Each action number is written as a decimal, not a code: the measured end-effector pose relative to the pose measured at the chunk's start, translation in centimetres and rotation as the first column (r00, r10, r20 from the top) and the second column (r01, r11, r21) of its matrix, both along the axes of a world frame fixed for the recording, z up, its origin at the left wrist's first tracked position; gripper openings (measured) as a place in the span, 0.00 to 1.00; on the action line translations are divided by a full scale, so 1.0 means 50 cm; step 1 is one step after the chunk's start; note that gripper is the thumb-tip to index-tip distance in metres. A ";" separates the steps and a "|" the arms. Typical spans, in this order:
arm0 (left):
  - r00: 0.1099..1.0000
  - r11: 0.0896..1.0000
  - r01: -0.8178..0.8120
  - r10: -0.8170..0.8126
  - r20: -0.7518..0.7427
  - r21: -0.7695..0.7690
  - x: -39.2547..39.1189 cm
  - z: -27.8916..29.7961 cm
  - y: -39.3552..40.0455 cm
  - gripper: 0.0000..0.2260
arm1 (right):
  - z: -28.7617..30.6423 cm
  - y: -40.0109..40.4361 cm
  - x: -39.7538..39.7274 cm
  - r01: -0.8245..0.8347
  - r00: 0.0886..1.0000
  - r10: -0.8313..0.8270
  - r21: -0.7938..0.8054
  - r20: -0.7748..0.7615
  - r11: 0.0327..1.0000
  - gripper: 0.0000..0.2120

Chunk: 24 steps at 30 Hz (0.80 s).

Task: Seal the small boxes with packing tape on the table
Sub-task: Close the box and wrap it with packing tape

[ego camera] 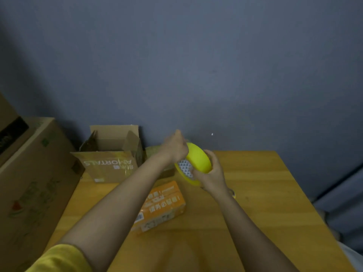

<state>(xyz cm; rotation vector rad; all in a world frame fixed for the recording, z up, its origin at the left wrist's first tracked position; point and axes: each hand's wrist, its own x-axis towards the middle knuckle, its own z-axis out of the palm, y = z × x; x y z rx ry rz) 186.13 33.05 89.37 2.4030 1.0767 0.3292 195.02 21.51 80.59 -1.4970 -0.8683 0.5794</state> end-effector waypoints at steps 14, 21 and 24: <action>0.991 0.959 -0.083 0.109 0.083 -0.270 -0.070 -0.216 -0.019 0.05 | -0.105 -0.079 0.047 0.063 0.847 0.395 -0.806 0.355 0.589 0.41; 0.983 0.953 -0.096 0.136 0.124 -0.288 -0.094 -0.284 -0.005 0.03 | -0.125 -0.080 0.018 -0.191 0.921 0.380 -0.752 0.086 0.631 0.29; 0.989 0.942 -0.070 0.109 0.102 -0.327 -0.110 -0.314 0.011 0.04 | -0.146 -0.078 -0.002 -0.025 0.925 0.278 -0.689 0.259 0.725 0.15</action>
